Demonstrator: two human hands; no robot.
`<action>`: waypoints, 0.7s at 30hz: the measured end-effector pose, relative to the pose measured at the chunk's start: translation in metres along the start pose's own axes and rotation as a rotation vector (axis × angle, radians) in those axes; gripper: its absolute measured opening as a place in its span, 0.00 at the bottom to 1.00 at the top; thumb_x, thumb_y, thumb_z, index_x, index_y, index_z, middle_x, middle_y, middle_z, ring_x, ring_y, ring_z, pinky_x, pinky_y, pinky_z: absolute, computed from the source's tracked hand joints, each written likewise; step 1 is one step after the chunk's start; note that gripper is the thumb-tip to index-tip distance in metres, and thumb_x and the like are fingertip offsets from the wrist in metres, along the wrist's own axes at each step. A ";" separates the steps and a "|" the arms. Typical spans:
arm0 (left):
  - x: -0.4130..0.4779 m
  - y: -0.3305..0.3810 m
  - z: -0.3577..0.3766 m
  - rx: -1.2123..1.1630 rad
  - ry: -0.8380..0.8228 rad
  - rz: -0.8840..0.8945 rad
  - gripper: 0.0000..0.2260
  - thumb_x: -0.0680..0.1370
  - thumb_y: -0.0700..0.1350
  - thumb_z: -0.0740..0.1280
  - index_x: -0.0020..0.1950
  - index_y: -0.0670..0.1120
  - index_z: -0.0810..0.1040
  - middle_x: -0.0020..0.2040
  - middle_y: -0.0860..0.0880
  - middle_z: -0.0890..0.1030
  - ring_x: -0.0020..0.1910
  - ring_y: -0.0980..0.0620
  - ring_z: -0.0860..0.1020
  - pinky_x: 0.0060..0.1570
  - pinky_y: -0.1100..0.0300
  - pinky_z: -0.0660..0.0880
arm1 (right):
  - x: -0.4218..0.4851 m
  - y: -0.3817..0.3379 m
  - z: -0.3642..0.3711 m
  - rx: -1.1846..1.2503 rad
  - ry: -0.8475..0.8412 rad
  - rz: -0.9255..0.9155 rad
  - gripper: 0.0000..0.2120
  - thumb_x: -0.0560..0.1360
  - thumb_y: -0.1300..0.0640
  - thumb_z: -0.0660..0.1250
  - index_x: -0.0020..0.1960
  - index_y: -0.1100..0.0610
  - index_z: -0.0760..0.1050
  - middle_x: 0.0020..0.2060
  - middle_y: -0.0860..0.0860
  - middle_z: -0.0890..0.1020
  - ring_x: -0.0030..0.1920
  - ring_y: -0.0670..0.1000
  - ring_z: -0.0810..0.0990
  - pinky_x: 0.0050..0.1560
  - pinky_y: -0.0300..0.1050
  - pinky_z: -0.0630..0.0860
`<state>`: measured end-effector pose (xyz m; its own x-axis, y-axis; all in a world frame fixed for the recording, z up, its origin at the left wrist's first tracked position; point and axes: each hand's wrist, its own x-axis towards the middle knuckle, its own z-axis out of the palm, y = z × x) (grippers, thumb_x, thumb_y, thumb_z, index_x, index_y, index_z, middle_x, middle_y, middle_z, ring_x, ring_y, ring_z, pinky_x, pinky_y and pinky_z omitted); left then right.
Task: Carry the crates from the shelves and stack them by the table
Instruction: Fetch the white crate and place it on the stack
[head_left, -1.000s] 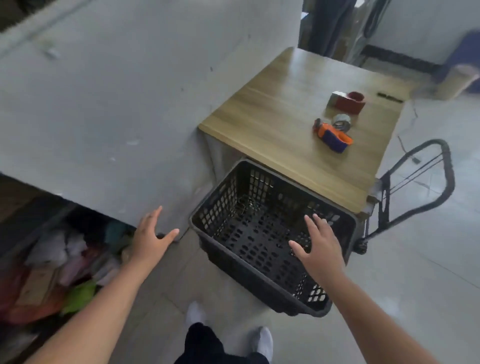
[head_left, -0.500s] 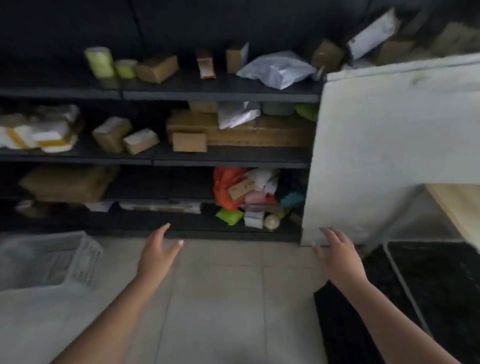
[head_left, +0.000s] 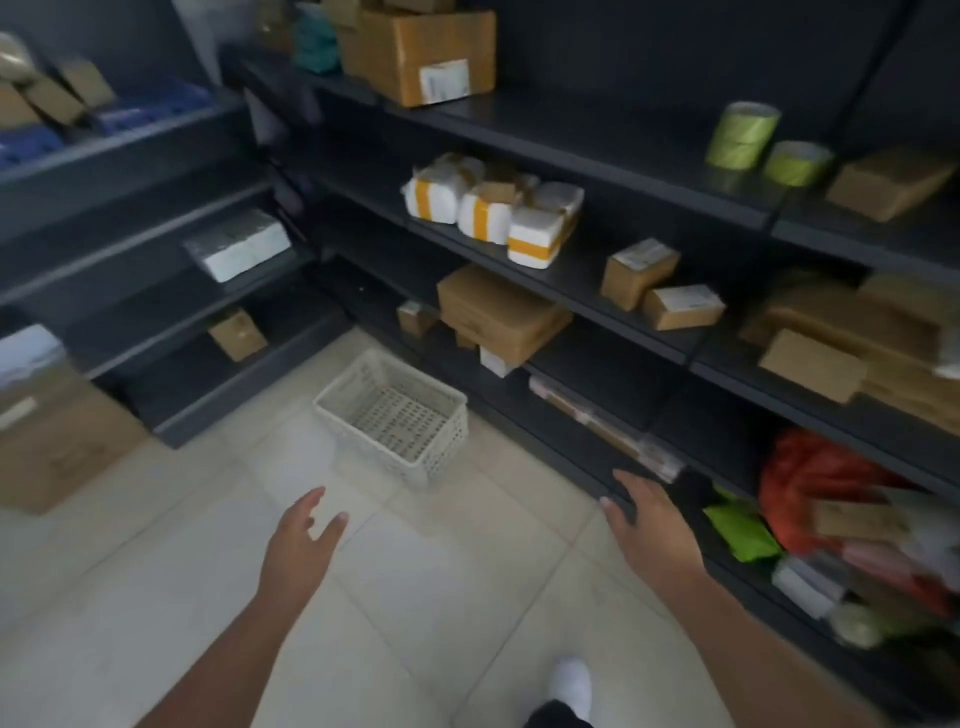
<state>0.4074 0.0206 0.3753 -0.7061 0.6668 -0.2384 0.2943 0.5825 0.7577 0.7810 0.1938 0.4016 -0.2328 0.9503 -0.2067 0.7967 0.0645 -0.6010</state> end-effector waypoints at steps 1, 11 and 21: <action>0.014 -0.003 -0.007 0.001 0.023 -0.023 0.23 0.78 0.50 0.69 0.72 0.48 0.71 0.71 0.46 0.72 0.64 0.43 0.75 0.60 0.52 0.71 | 0.020 -0.011 0.011 0.006 -0.020 -0.011 0.24 0.80 0.48 0.63 0.74 0.52 0.67 0.70 0.53 0.72 0.70 0.53 0.71 0.65 0.49 0.70; 0.199 0.014 -0.045 0.100 0.102 -0.088 0.24 0.78 0.52 0.69 0.72 0.48 0.70 0.68 0.47 0.75 0.61 0.46 0.75 0.57 0.55 0.71 | 0.213 -0.115 0.118 0.207 -0.151 0.111 0.26 0.81 0.53 0.62 0.77 0.56 0.61 0.71 0.57 0.71 0.68 0.58 0.72 0.65 0.51 0.69; 0.494 -0.021 -0.042 0.324 -0.163 -0.064 0.25 0.77 0.53 0.70 0.72 0.49 0.71 0.65 0.47 0.77 0.57 0.44 0.77 0.55 0.52 0.73 | 0.364 -0.181 0.250 0.180 -0.135 0.358 0.27 0.80 0.51 0.63 0.76 0.52 0.62 0.67 0.54 0.75 0.63 0.57 0.77 0.61 0.50 0.74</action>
<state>0.0252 0.3184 0.2667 -0.6257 0.6743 -0.3922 0.4599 0.7250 0.5127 0.4129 0.4524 0.2418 -0.0396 0.8542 -0.5185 0.7331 -0.3277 -0.5959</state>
